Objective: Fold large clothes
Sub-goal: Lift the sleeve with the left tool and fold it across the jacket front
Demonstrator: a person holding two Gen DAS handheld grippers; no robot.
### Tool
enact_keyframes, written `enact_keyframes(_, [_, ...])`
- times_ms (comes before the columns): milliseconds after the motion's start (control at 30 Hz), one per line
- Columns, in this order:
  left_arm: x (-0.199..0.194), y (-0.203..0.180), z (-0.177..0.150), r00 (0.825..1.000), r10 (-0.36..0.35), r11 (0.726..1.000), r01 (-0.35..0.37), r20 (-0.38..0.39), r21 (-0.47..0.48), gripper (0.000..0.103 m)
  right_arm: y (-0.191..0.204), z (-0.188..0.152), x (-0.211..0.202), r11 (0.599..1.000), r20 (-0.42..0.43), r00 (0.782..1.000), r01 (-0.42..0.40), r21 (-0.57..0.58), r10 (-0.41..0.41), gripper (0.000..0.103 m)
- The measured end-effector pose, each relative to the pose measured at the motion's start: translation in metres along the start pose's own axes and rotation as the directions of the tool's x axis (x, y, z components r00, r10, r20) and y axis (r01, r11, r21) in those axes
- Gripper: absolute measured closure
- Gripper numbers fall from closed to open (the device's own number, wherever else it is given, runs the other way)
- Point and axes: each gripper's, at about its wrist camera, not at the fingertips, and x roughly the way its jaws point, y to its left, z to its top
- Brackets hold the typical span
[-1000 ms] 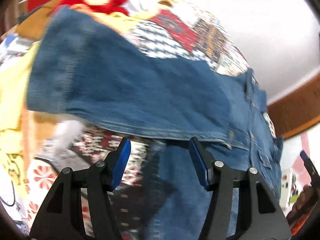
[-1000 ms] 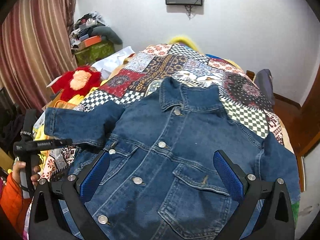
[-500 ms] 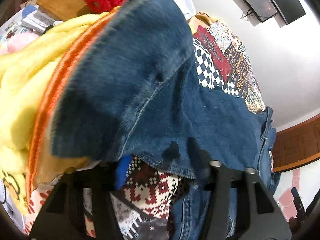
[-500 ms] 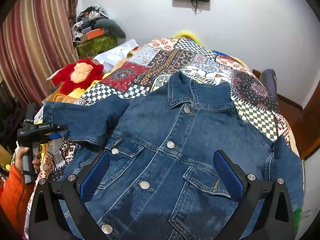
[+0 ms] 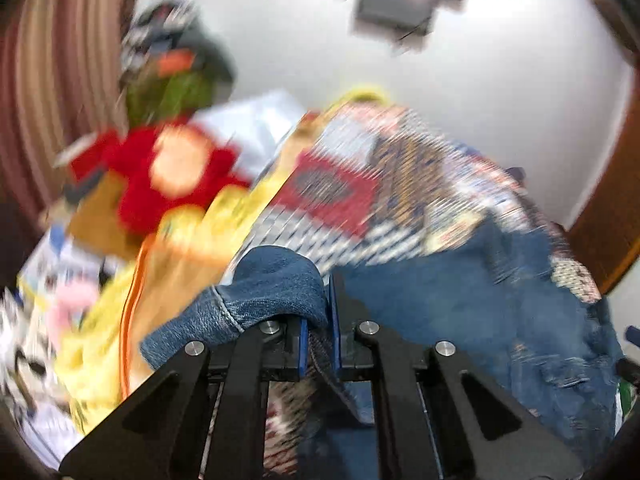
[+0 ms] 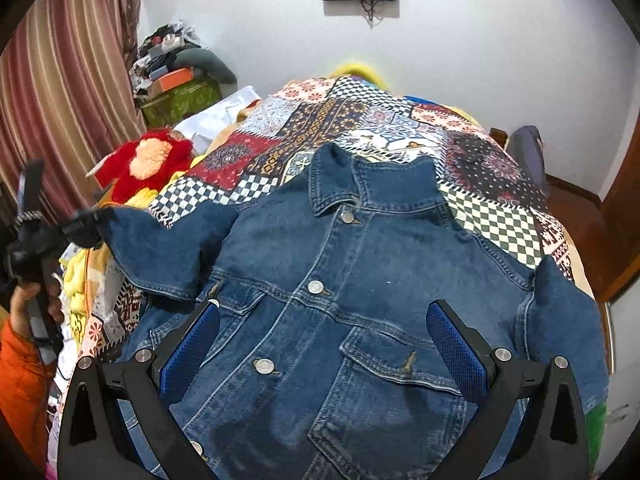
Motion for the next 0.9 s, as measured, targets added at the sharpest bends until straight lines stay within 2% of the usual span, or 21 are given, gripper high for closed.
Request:
enact_keyframes(133, [-0.020,-0.063,0.027,0.992,-0.087,0.988,0.075,0.091,0.132,0.095,-0.017,-0.002,-0.010,0.999,0.027,1.000,0.000,0.034,-0.001,0.000])
enact_keyframes(233, [-0.019,-0.109,0.041,0.979,-0.182,0.968,0.161,0.095,0.192,0.095,-0.033,-0.005,-0.020,0.998,0.047,0.999,0.011,0.062,-0.014,0.000])
enact_keyframes(333, [-0.011,-0.155,0.042,0.961,-0.275,0.936,0.257,0.042,0.239,0.095,-0.052,-0.008,-0.029,0.995,0.061,0.997,0.030,0.096,-0.036,0.000])
enact_keyframes(467, [0.015,-0.209,0.023,0.938,-0.338,0.891,0.346,-0.079,0.294,0.096,-0.081,-0.015,-0.041,0.987,0.070,0.995,0.062,0.151,-0.073,0.000])
enact_keyframes(633, [0.051,-0.267,-0.029,0.902,-0.330,0.822,0.420,-0.280,0.385,0.096,-0.119,-0.029,-0.051,0.969,0.050,0.992,0.106,0.221,-0.120,0.000])
enact_keyframes(767, [0.061,-0.296,-0.078,0.860,-0.285,0.760,0.472,-0.423,0.447,0.095,-0.140,-0.041,-0.052,0.957,0.014,0.991,0.126,0.260,-0.135,0.000])
enact_keyframes(800, [0.060,-0.299,-0.087,0.856,-0.268,0.749,0.474,-0.443,0.463,0.092,-0.141,-0.044,-0.051,0.956,0.008,0.991,0.130,0.262,-0.136,0.000])
enact_keyframes(867, [0.058,-0.304,-0.104,0.849,-0.234,0.733,0.475,-0.474,0.487,0.078,-0.144,-0.047,-0.048,0.955,-0.007,0.990,0.135,0.263,-0.138,0.000])
enact_keyframes(900, [0.056,-0.303,-0.109,0.841,-0.239,0.729,0.485,-0.485,0.482,0.067,-0.144,-0.048,-0.046,0.956,-0.012,0.990,0.137,0.260,-0.139,0.000])
